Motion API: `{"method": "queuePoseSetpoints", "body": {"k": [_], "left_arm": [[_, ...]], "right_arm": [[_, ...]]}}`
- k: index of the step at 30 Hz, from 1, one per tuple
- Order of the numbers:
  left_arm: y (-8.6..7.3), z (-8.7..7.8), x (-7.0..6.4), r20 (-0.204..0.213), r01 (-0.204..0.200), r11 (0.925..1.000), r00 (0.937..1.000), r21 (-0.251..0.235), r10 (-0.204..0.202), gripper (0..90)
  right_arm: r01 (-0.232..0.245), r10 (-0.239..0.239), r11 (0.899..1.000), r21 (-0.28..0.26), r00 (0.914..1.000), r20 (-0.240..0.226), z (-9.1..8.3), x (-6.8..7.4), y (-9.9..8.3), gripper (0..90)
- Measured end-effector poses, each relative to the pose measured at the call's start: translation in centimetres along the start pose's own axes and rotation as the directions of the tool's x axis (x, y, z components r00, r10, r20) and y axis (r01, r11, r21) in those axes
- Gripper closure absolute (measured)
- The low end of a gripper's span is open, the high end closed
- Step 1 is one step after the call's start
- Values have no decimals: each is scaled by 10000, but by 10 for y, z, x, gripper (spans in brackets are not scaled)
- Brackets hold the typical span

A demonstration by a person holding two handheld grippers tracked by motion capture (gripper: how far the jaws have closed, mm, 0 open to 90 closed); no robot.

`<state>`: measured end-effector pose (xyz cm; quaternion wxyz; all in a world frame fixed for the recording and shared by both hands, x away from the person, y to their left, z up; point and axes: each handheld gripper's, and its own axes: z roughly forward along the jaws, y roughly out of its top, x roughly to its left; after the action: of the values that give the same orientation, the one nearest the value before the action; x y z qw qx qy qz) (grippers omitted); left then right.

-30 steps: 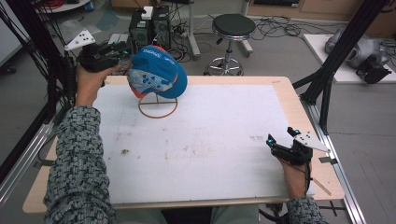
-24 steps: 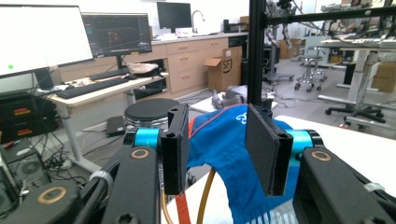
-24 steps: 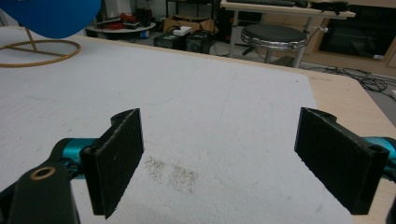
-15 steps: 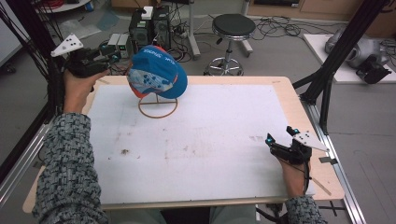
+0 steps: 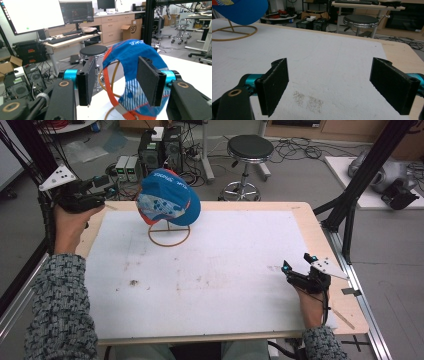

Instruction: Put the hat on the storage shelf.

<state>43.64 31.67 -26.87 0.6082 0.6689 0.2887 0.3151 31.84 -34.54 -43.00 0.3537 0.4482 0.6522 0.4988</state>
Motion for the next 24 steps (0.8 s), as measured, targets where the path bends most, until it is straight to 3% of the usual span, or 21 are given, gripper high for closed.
{"method": "queuePoseSetpoints", "body": {"k": [7, 13, 24], "left_arm": [[-7, -13, -12, -106, -24, 9995, 9999, 310, 27, 398], [-19, -26, -32, -129, -170, 9992, 9998, 355, 174, 342], [-42, -55, -66, -1, -182, 9995, 9998, 252, 182, 332]], "right_arm": [[89, -88, 10000, 34, 9998, -174, 7, 5, 2, 148], [139, -138, 9999, 17, 9995, -282, 11, 7, 3, 147], [80, -77, 9999, 85, 9995, -290, 11, 7, 3, 145]]}}
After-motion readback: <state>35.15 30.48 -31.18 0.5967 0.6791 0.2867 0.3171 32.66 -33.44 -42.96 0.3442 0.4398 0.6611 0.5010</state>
